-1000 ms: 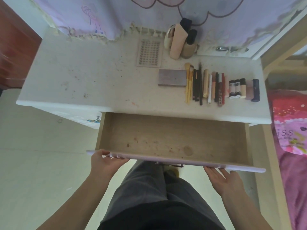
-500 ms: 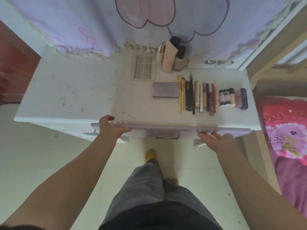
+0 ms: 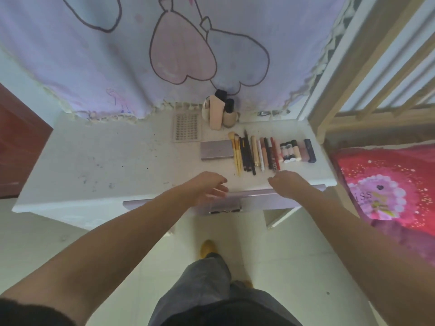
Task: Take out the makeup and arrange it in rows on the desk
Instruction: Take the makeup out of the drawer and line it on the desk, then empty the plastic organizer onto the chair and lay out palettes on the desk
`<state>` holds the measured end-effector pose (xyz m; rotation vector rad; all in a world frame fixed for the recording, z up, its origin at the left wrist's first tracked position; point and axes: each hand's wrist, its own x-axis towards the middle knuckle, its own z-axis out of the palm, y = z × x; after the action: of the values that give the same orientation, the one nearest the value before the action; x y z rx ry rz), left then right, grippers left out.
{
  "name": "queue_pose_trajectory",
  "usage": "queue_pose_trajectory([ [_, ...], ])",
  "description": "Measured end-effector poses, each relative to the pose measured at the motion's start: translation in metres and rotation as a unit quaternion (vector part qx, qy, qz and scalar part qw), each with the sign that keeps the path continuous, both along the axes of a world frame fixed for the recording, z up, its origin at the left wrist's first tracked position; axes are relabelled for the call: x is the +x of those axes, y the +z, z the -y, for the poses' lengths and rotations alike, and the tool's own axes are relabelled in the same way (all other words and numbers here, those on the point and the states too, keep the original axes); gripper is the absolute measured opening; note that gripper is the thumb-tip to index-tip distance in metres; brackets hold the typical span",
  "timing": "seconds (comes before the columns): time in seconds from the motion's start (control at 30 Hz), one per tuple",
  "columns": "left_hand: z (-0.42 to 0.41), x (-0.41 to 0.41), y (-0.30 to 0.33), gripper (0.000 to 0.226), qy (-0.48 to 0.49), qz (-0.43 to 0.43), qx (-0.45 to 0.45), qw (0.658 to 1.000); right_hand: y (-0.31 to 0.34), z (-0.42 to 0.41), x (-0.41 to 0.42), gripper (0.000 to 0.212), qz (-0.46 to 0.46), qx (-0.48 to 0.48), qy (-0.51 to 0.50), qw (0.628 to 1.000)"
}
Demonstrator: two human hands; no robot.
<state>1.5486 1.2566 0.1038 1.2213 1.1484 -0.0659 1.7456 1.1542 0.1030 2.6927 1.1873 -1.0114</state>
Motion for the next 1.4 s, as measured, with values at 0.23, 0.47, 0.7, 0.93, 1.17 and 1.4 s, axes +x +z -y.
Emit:
queue_pose_trajectory([
  [0.23,0.018,0.060,0.016,0.030,-0.303,-0.034,0.415,0.857,-0.003,0.038,-0.019,0.047,0.242,0.199,0.033,0.949],
  [0.47,0.055,0.043,-0.031,0.044,-0.448,0.000,0.598,0.665,-0.038,0.099,-0.072,0.058,0.275,0.093,-0.082,0.953],
  [0.7,0.070,-0.009,-0.061,0.059,-0.582,0.044,0.619,0.526,-0.084,0.141,-0.192,0.058,0.230,0.027,-0.314,0.921],
  [0.93,0.111,-0.073,-0.085,0.064,-0.737,0.102,0.523,0.415,-0.105,0.187,-0.338,0.059,0.165,-0.037,-0.501,0.849],
  [1.17,0.193,-0.148,-0.093,0.063,-0.816,0.172,0.477,0.277,-0.112,0.223,-0.477,0.060,0.101,-0.072,-0.686,0.717],
  [1.4,0.282,-0.283,-0.095,0.065,-0.859,0.231,0.427,0.163,-0.108,0.256,-0.635,0.060,0.096,-0.068,-0.800,0.588],
])
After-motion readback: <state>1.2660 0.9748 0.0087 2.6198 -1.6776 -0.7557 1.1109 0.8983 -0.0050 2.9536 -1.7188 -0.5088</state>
